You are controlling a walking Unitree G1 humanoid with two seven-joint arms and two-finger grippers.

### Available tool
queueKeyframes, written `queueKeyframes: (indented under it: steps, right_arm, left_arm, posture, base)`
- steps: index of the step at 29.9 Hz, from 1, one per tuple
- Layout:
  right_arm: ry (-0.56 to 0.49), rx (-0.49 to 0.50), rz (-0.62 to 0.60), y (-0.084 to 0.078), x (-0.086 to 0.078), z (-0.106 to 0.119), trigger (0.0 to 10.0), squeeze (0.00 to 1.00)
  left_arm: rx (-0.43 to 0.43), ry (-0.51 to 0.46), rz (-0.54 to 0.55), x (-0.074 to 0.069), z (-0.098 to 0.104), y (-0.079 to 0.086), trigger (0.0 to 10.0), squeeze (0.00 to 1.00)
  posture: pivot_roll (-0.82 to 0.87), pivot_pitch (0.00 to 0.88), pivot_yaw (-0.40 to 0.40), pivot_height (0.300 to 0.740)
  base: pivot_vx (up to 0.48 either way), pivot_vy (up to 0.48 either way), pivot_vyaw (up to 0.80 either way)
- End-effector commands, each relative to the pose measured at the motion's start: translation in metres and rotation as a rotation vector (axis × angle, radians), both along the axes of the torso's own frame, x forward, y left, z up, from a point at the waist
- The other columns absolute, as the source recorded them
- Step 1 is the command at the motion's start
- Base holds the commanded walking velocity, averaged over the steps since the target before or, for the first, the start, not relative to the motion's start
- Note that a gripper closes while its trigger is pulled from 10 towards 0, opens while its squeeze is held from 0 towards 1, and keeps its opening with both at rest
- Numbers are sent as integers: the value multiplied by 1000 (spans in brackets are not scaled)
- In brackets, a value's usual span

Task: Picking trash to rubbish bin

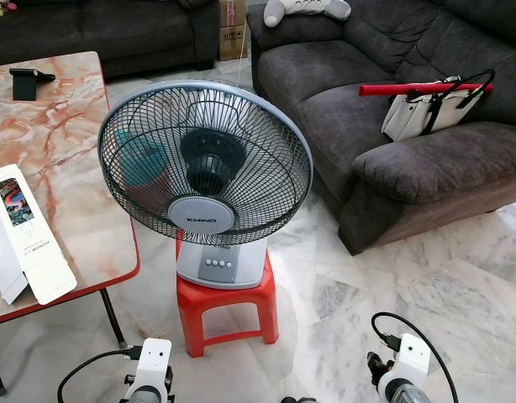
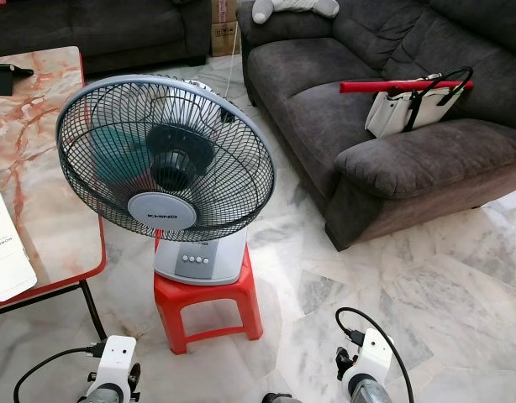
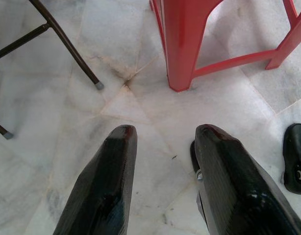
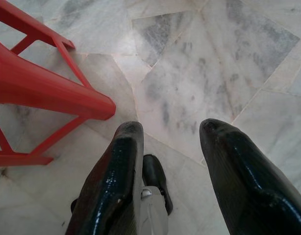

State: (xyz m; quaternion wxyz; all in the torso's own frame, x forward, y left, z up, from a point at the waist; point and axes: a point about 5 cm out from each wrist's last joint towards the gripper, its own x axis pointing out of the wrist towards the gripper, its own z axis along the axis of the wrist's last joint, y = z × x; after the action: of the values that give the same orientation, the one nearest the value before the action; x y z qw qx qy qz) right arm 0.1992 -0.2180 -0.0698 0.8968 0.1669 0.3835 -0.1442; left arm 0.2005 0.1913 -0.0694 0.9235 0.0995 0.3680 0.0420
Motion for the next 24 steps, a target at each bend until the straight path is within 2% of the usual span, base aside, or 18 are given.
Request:
queueKeyframes:
  steps: [1, 5, 8, 18, 24]
  right_arm:
    - [31, -61, -109, -17, -32, -10, 10000, 0]
    - [39, -66, -106, -16, -33, -11, 10000, 0]
    - [24, -56, -68, -14, -29, -9, 10000, 0]
    - [29, -56, -59, -14, -31, -10, 10000, 0]
    - [31, -65, -51, -16, -30, -9, 10000, 0]
  left_arm:
    - [-107, 92, -89, 11, 1, -6, 10000, 0]
    - [-108, 91, -89, 11, 1, -7, 10000, 0]
    - [-114, 98, -106, 9, -1, -15, 10000, 0]
    - [-123, 105, -106, 8, -1, -14, 10000, 0]
    - [-125, 106, -113, 9, -1, -17, 10000, 0]
  posture:
    - [-194, 63, 80, 740]
    - [-195, 66, 80, 740]
    - [-205, 63, 73, 740]
    - [-203, 47, 67, 740]
    - [-204, 67, 50, 740]
  base:
    - [0, 0, 0]
    - [0, 0, 0]
    - [0, 0, 0]
    - [0, 0, 0]
    - [0, 0, 0]
